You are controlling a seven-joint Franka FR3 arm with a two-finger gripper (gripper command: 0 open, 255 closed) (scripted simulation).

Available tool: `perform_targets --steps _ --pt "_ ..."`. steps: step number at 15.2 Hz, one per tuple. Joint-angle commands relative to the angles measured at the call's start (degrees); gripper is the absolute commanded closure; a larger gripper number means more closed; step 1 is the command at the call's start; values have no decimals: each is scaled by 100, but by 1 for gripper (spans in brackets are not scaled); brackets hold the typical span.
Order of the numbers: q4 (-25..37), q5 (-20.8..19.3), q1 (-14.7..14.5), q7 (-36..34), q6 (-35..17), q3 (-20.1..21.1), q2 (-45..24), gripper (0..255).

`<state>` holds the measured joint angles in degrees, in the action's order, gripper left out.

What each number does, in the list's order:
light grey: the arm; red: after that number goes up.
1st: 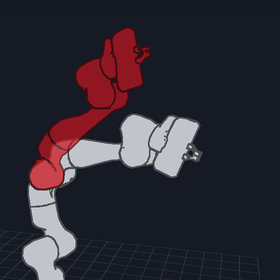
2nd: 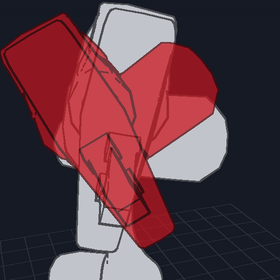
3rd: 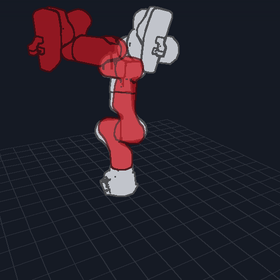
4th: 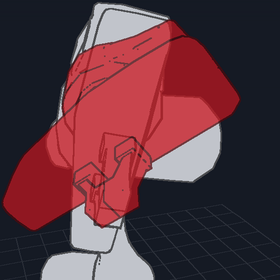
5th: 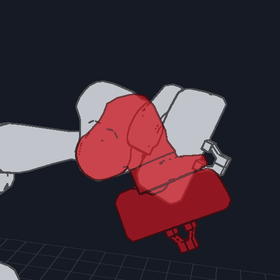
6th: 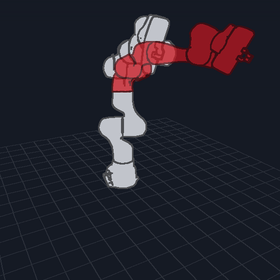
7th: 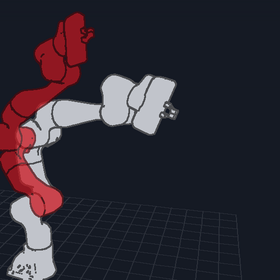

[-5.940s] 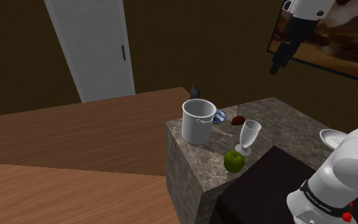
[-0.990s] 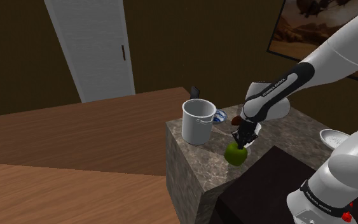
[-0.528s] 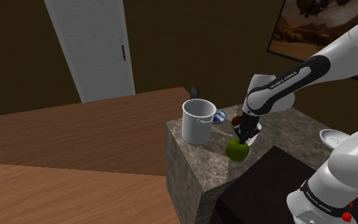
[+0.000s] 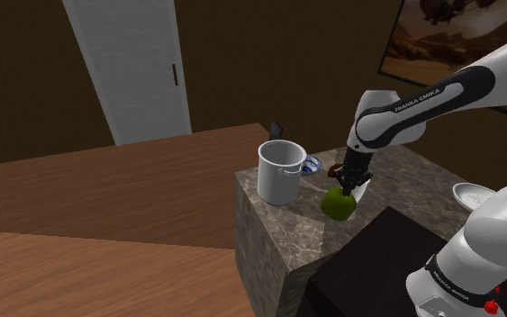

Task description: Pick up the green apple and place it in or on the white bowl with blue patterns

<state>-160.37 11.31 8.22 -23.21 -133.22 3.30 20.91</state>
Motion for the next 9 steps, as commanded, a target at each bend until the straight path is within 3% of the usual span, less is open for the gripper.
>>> perform_targets --steps 1,9 --pt "216 -70 65 46 123 -54 -103 255" --pt "2015 -343 370 420 542 -378 -1532 255"
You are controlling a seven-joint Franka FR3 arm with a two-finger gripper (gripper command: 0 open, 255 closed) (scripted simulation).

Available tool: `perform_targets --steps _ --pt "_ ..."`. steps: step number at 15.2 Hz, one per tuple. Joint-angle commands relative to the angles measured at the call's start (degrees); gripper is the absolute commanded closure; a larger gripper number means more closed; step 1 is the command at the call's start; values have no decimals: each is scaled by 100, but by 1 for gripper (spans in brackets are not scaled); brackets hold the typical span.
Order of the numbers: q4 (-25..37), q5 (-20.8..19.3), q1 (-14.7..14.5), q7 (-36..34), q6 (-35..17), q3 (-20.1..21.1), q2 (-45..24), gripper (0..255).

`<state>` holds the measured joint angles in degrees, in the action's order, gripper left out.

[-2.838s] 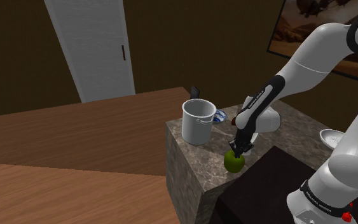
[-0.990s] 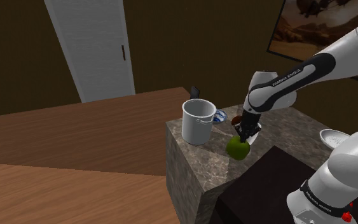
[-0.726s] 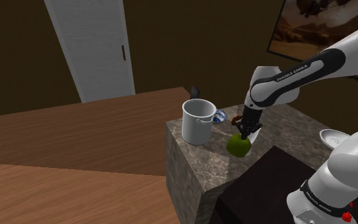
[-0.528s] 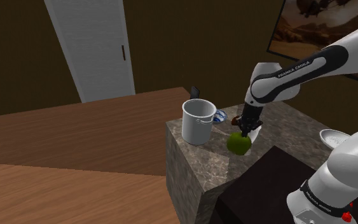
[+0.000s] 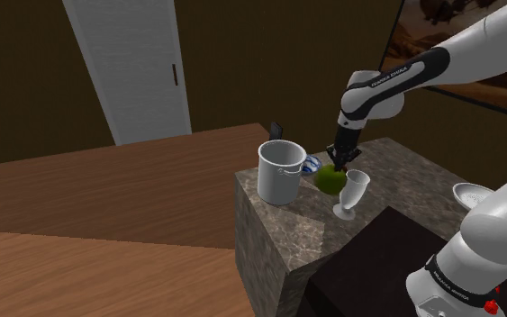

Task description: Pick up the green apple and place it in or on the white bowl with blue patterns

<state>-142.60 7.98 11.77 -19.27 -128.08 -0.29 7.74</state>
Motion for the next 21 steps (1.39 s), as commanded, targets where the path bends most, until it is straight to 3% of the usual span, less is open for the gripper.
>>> perform_targets --steps 1,13,18,21 --pt "479 -28 43 67 102 -51 -388 255" --pt "3814 -80 361 464 1326 -297 -2551 255" --pt "5639 -60 521 560 2084 -335 -3634 255" --pt "7039 -45 635 585 2685 -341 -4438 255"
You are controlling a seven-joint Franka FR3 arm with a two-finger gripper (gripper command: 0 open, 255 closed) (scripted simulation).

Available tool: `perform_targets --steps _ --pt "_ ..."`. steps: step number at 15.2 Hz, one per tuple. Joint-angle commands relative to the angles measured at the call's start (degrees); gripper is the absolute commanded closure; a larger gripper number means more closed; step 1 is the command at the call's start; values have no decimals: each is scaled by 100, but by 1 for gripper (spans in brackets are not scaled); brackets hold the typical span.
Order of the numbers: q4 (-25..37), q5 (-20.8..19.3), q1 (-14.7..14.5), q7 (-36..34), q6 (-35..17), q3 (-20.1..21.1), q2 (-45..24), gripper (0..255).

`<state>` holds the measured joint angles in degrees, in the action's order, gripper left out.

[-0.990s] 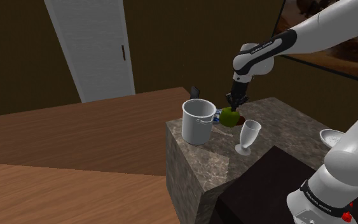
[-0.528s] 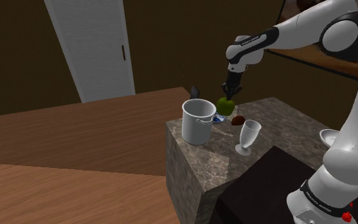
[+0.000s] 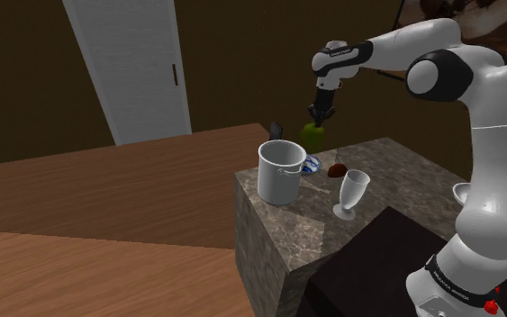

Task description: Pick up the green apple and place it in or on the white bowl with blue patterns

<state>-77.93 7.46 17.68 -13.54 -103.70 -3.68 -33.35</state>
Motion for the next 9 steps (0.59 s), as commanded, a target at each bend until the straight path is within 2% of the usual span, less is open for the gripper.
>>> perform_targets --steps 1,2,9 --pt "1139 12 89 12 494 2 -649 255" --pt "1698 16 130 6 740 6 -964 255" --pt "1298 29 118 53 260 11 -1046 255"
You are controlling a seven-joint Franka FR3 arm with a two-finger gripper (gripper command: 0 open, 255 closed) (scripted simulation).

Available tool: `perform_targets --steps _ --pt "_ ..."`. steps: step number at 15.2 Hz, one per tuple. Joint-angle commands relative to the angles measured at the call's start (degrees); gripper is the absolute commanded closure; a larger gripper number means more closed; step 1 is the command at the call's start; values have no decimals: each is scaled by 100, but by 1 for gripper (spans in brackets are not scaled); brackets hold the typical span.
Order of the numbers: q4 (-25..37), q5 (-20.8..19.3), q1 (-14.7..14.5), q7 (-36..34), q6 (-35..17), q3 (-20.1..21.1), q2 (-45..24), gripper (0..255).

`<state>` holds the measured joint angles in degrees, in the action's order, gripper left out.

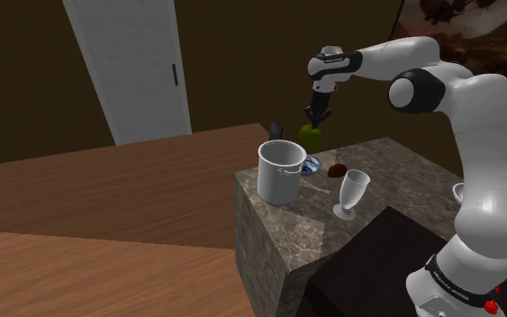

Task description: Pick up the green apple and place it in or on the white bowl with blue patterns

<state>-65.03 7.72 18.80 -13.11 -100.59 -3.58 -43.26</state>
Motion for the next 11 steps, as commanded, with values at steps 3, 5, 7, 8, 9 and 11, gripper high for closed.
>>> perform_targets --steps 3,5,7,8,9,11 --pt "-128 11 2 29 -242 3 -111 255" --pt "-204 16 0 41 -363 6 -157 255" --pt "-268 21 -1 53 -480 8 -210 255" --pt "-299 24 -2 59 -538 10 -238 255" --pt "-328 27 -2 64 -595 11 -267 255" --pt "-379 33 -3 76 -707 14 -328 255"
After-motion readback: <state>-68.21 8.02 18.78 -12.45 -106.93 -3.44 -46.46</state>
